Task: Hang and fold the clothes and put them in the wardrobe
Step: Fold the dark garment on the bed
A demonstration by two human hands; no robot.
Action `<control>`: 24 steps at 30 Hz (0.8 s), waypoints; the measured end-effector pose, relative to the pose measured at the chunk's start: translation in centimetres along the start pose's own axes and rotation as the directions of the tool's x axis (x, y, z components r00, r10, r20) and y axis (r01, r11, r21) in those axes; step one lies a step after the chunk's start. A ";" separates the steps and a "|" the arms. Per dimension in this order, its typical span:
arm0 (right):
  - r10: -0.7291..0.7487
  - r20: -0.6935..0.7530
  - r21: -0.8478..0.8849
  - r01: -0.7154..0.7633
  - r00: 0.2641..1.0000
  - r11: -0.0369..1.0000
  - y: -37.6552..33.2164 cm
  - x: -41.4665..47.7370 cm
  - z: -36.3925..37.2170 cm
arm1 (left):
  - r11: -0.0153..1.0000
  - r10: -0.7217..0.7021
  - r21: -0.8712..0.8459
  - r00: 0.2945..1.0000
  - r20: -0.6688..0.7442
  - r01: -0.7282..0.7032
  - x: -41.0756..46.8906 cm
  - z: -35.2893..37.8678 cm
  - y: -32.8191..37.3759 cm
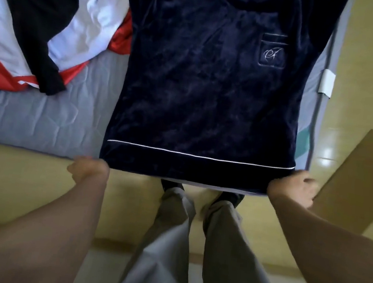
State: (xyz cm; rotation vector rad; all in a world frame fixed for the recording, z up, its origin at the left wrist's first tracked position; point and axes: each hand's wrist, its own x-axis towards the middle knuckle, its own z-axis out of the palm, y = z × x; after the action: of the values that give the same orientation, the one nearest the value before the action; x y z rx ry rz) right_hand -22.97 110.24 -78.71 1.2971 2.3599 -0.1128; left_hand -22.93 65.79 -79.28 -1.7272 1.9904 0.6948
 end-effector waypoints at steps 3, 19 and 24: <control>-0.412 0.131 -0.090 0.424 0.902 0.901 -2.3 -2.1 0.7 | 0.694 0.647 0.435 0.762 -0.028 -0.574 -2.1 0.6 0.8; -0.276 0.338 0.118 0.250 0.900 0.961 -19.3 11.0 -16.4 | 0.191 0.600 0.417 0.442 0.667 -0.889 -19.6 5.6 27.3; -0.289 0.236 0.430 0.167 0.928 0.887 -26.1 24.3 -20.8 | 0.100 0.718 0.302 0.279 0.638 -0.948 -27.4 14.4 38.4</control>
State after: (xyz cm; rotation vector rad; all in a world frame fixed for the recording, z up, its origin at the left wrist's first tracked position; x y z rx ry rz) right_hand -62.62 120.58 -73.74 1.0645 2.2860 -0.8511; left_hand -57.18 100.11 -70.23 0.1994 2.4086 0.4119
